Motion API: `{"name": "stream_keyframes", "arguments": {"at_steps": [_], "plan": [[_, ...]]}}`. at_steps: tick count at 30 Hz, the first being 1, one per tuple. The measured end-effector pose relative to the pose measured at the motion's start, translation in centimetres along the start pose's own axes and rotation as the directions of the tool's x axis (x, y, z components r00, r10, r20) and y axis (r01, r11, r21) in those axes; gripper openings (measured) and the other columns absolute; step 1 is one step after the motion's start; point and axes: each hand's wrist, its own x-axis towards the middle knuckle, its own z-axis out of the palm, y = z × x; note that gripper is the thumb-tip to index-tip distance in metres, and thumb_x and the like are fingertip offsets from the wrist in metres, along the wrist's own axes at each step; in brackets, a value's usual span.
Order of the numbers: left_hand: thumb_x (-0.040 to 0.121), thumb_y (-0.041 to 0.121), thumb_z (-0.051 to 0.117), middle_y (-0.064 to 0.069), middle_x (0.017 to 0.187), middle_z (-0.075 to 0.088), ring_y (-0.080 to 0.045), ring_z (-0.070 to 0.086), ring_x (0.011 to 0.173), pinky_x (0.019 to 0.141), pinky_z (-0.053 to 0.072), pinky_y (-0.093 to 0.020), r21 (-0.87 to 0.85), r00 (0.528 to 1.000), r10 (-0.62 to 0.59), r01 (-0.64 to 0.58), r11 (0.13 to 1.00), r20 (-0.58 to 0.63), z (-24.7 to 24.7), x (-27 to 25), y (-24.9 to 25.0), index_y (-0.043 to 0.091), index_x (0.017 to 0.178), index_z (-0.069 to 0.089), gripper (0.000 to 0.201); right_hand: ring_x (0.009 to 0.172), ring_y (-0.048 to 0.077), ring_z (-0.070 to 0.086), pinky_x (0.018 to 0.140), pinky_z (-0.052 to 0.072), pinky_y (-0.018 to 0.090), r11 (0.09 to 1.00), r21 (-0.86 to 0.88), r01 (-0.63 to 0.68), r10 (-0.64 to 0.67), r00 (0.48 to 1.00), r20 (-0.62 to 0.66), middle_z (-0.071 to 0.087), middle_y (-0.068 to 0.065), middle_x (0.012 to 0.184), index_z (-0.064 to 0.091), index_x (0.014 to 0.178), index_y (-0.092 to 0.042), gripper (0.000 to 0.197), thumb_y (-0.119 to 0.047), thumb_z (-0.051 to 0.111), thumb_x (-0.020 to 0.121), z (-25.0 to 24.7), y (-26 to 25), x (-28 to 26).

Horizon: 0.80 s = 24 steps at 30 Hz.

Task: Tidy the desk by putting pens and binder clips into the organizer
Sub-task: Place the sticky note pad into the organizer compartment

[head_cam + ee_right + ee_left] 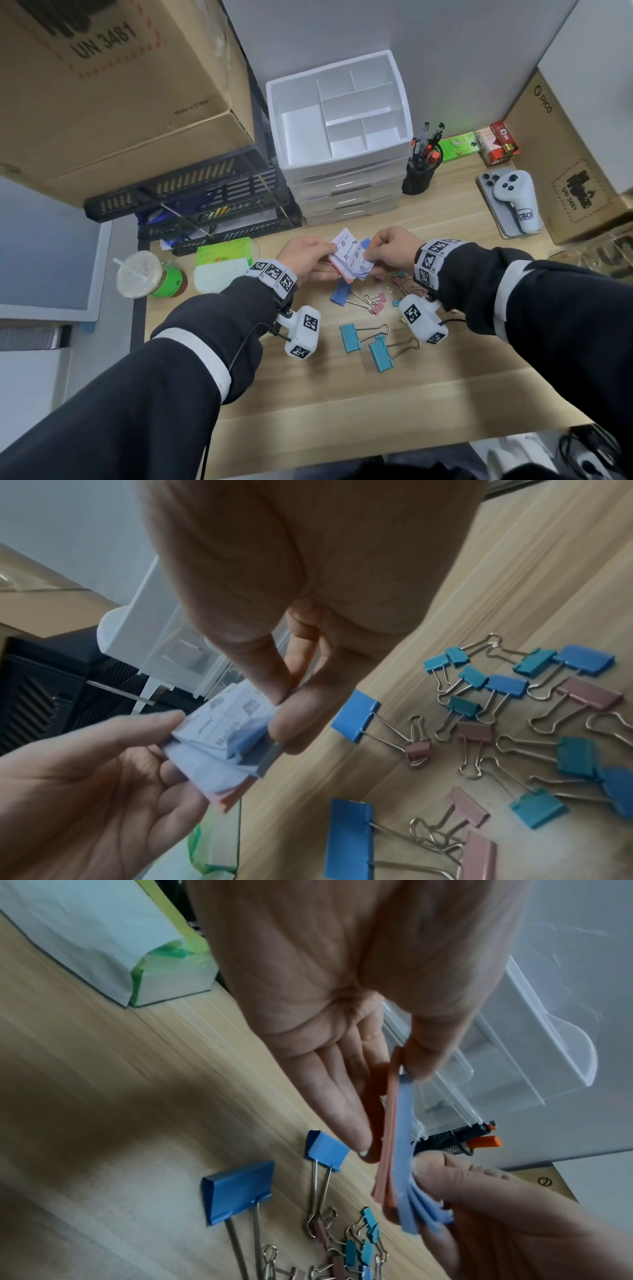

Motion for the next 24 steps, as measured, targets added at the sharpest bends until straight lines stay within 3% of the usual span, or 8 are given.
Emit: {"name": "stream_keyframes", "arguments": {"at_steps": [6, 8, 10, 13, 16, 20, 22, 24], "plan": [[0.092, 0.002, 0.067, -0.02, 0.088, 0.073, -0.019, 0.075, 0.062, 0.052, 0.059, -0.024, 0.12, 0.999, 0.045, -0.042, 0.992, -0.021, -0.2, -0.9, 0.8, -0.001, 0.096, 0.063, 0.007, 0.075, 0.035, 0.074, 0.086, 0.056, 0.056, 0.999, -0.045, 0.023, -0.021, 0.999, 0.043, 0.073, 0.021, 0.084, 0.059, 0.086, -0.007, 0.012, 0.0, 0.069, 0.085, -0.3, -0.7, -0.7], [0.091, 0.001, 0.068, -0.022, 0.091, 0.074, -0.022, 0.075, 0.066, 0.055, 0.061, -0.028, 0.198, 0.998, 0.061, -0.056, 0.979, -0.023, -0.7, -1.0, 1.5, -0.007, 0.104, 0.063, 0.016, 0.073, 0.027, 0.071, 0.076, 0.059, 0.046, 0.988, -0.139, 0.073, -0.067, 0.996, 0.053, 0.071, 0.015, 0.086, 0.06, 0.095, -0.009, 0.023, -0.01, 0.076, 0.08, -0.6, -1.3, -1.1], [0.09, 0.002, 0.069, -0.025, 0.094, 0.074, -0.028, 0.076, 0.075, 0.065, 0.064, -0.036, 0.291, 0.996, 0.085, -0.084, 0.953, 0.006, -1.3, -1.6, 2.7, -0.004, 0.102, 0.066, 0.014, 0.079, 0.02, 0.067, 0.069, 0.056, 0.035, 0.957, -0.242, 0.162, -0.152, 0.987, 0.06, 0.069, 0.007, 0.094, 0.057, 0.111, -0.015, 0.045, -0.025, 0.083, 0.076, -1.0, -2.5, -1.5], [0.091, 0.003, 0.068, -0.027, 0.094, 0.074, -0.029, 0.074, 0.075, 0.069, 0.064, -0.036, 0.358, 0.99, 0.12, -0.139, 0.923, 0.075, -2.0, -2.8, 5.0, 0.003, 0.089, 0.068, 0.002, 0.079, 0.012, 0.065, 0.078, 0.054, 0.028, 0.903, -0.291, 0.315, -0.297, 0.949, 0.105, 0.069, -0.002, 0.09, 0.055, 0.126, -0.021, 0.06, -0.027, 0.084, 0.075, -1.4, -5.3, -2.0], [0.092, 0.005, 0.068, -0.027, 0.093, 0.074, -0.026, 0.075, 0.073, 0.065, 0.064, -0.031, 0.371, 0.982, 0.168, -0.187, 0.91, 0.082, -2.6, -3.3, 7.4, 0.002, 0.088, 0.068, 0.005, 0.076, 0.011, 0.064, 0.084, 0.053, 0.031, 0.82, -0.399, 0.411, -0.371, 0.912, 0.177, 0.068, -0.005, 0.082, 0.064, 0.116, -0.026, 0.042, -0.029, 0.081, 0.078, -1.4, -8.9, -2.4], [0.092, 0.011, 0.071, -0.026, 0.094, 0.074, -0.025, 0.076, 0.074, 0.069, 0.064, -0.035, 0.311, 0.971, 0.24, -0.227, 0.923, -0.003, -3.5, -3.0, 9.8, -0.001, 0.093, 0.067, 0.012, 0.059, 0.01, 0.058, 0.058, 0.048, 0.022, 0.736, -0.538, 0.411, -0.356, 0.911, 0.209, 0.064, -0.003, 0.072, 0.066, 0.105, -0.018, 0.022, -0.022, 0.074, 0.085, -1.9, -14.4, -2.6], [0.093, 0.023, 0.07, -0.023, 0.094, 0.075, -0.028, 0.076, 0.078, 0.078, 0.063, -0.043, 0.267, 0.968, 0.246, -0.222, 0.938, -0.059, -3.9, -2.7, 10.8, 0.004, 0.095, 0.068, 0.02, 0.057, 0.012, 0.059, 0.052, 0.049, 0.023, 0.735, -0.538, 0.413, -0.378, 0.908, 0.181, 0.066, -0.001, 0.072, 0.065, 0.099, -0.016, 0.015, -0.017, 0.072, 0.086, -2.4, -17.1, -2.2], [0.095, 0.035, 0.066, -0.022, 0.091, 0.076, -0.034, 0.076, 0.082, 0.084, 0.061, -0.049, 0.262, 0.984, 0.158, -0.131, 0.956, -0.086, -4.4, -2.3, 11.3, 0.003, 0.103, 0.065, 0.033, 0.058, 0.012, 0.061, 0.052, 0.05, 0.024, 0.736, -0.532, 0.419, -0.432, 0.896, 0.108, 0.068, 0.001, 0.072, 0.064, 0.095, -0.017, 0.011, -0.015, 0.07, 0.086, -3.0, -19.5, -1.4]]}}
